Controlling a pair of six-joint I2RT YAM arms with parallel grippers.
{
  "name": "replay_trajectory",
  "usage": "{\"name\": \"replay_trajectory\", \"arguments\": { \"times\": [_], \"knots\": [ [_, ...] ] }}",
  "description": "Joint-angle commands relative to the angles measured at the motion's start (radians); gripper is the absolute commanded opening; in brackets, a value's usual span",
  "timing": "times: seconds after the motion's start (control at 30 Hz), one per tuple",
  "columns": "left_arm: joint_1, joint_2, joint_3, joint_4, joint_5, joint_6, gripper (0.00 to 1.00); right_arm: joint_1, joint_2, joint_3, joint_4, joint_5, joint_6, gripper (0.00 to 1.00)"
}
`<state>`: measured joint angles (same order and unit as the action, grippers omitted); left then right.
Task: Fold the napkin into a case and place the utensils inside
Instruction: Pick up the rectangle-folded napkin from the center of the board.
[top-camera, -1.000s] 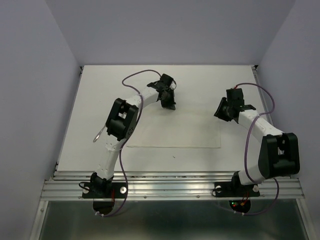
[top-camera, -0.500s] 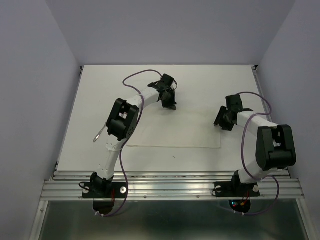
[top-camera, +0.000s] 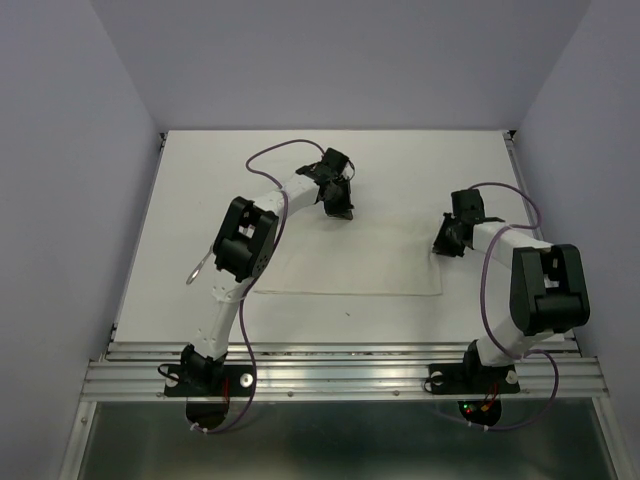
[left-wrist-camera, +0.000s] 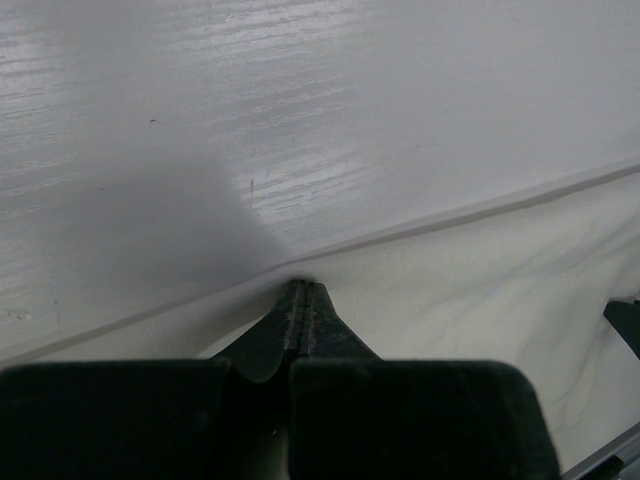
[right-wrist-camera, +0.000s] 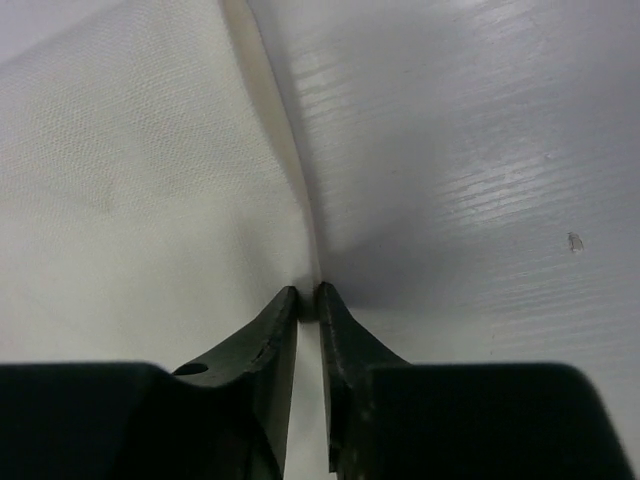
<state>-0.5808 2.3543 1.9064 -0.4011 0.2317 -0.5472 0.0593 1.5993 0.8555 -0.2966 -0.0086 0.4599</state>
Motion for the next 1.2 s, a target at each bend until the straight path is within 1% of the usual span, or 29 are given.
{"name": "replay_trajectory", "arguments": {
  "times": [0.0,0.03,0.1,0.17,0.27,0.47,0.53,0.73,0.87,1.0,1.17],
  "knots": [
    [-0.007,-0.016,-0.023,-0.019,-0.019,0.013,0.00,-0.003,0.018,-0.018,0.002,-0.022,-0.021,0.15],
    [-0.005,-0.018,-0.029,-0.018,-0.019,0.013,0.00,-0.003,0.004,-0.018,0.002,-0.024,-0.026,0.13],
    [-0.007,-0.020,-0.032,-0.013,-0.019,0.013,0.00,-0.003,-0.005,-0.018,0.004,-0.027,-0.030,0.04],
    [-0.007,-0.024,-0.040,-0.010,-0.019,0.013,0.00,-0.003,-0.025,-0.019,0.002,-0.034,-0.029,0.01],
    [-0.007,-0.029,-0.049,-0.004,-0.019,0.013,0.00,-0.003,-0.051,-0.027,0.002,-0.048,-0.026,0.01],
    [-0.005,-0.033,-0.056,0.001,-0.017,0.010,0.00,0.007,-0.192,-0.056,0.002,-0.073,-0.007,0.01],
    [-0.007,-0.033,-0.055,0.004,-0.014,0.010,0.00,0.017,-0.229,-0.052,-0.021,-0.073,-0.007,0.01],
    [-0.005,-0.029,-0.055,0.008,-0.011,0.007,0.00,0.048,-0.288,-0.033,-0.053,-0.088,0.005,0.01],
    [-0.007,-0.027,-0.072,0.019,-0.003,0.003,0.00,0.066,-0.297,-0.003,-0.058,-0.128,0.019,0.01],
    [-0.007,-0.032,-0.075,0.021,-0.005,0.003,0.00,0.147,-0.286,0.033,-0.047,-0.142,0.043,0.01],
    [-0.007,-0.041,-0.066,0.021,-0.012,0.004,0.00,0.249,-0.256,0.069,0.002,-0.166,0.117,0.01]
  ]
}}
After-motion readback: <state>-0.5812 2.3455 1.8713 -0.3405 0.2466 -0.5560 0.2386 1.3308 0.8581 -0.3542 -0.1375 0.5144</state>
